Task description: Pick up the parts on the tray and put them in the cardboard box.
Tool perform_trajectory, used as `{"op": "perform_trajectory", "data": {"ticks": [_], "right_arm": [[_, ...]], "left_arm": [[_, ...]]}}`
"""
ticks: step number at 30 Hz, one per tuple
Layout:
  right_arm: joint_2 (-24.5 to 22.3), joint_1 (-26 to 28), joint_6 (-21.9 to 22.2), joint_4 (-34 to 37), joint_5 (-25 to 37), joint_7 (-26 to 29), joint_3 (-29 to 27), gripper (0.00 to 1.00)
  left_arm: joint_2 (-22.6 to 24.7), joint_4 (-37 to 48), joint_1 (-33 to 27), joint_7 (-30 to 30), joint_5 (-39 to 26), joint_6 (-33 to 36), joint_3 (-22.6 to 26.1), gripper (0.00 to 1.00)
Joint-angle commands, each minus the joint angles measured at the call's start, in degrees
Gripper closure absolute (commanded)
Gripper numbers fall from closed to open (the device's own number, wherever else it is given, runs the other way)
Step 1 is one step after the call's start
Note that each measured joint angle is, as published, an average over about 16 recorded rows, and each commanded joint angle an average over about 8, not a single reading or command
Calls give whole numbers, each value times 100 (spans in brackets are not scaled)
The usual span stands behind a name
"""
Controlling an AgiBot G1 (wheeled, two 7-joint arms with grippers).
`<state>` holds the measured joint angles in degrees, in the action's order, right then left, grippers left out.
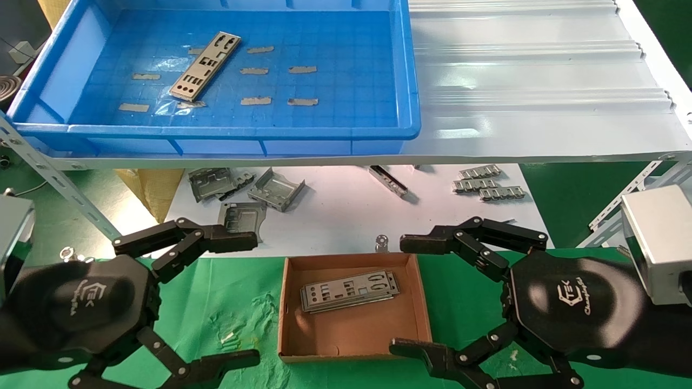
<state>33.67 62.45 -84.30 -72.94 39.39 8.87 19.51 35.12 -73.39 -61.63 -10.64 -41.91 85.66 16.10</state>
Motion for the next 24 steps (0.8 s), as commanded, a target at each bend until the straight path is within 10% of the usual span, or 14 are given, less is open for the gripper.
{"op": "perform_trajectory", "data": {"ticks": [1, 24], "right_arm": [[0, 0, 0, 0, 0, 0, 0, 0], [0, 0, 0, 0, 0, 0, 0, 0]], "left_arm": [[0, 0, 0, 0, 0, 0, 0, 0], [0, 0, 0, 0, 0, 0, 0, 0]]}}
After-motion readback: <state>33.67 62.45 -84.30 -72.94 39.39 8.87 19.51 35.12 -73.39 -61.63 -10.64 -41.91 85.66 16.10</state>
